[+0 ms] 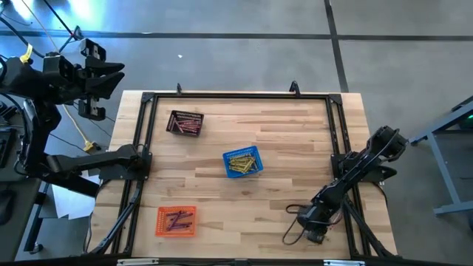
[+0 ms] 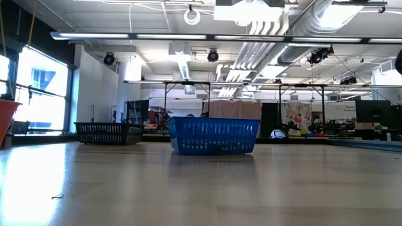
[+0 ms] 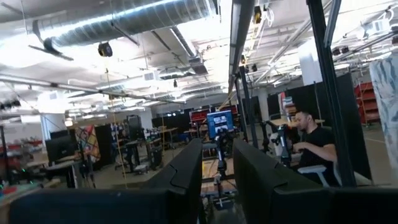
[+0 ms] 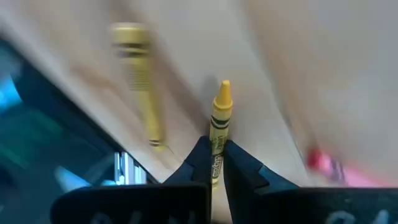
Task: Sort crayons
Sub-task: Put the yellow crayon into the blue basket
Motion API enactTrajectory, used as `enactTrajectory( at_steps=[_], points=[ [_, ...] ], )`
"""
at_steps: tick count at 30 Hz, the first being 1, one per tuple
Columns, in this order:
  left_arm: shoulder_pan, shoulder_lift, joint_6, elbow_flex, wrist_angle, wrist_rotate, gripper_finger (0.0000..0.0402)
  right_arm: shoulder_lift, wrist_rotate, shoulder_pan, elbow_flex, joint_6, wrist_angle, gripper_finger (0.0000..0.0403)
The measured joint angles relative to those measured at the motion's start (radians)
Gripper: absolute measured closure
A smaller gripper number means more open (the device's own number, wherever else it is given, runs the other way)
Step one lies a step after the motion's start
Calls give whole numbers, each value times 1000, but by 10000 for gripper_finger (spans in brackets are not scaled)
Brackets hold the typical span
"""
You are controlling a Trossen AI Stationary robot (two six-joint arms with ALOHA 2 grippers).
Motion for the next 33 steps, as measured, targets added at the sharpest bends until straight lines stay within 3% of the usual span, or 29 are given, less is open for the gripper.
enactTrajectory(
  at_steps=[4, 7, 14, 19, 27, 33],
  points=[
    [0, 0, -32, 0, -18, 0, 326, 5, 95, -15, 72, -420, 12, 398],
    [0, 0, -46, 0, -19, 0, 326, 3, 193, -42, 116, -636, -47, 399],
    [0, 0, -35, 0, -19, 0, 326, 2, 531, -206, 188, -861, -228, 398],
    [0, 0, 33, 0, -19, 1, 326, 1, 686, -372, 202, -969, -188, 397],
    [0, 0, 93, 0, -19, 1, 326, 1, 690, -649, 209, -926, -4, 397],
    [0, 0, 133, 0, -19, 1, 326, -2, 607, -691, 276, -926, -22, 400]
  ],
)
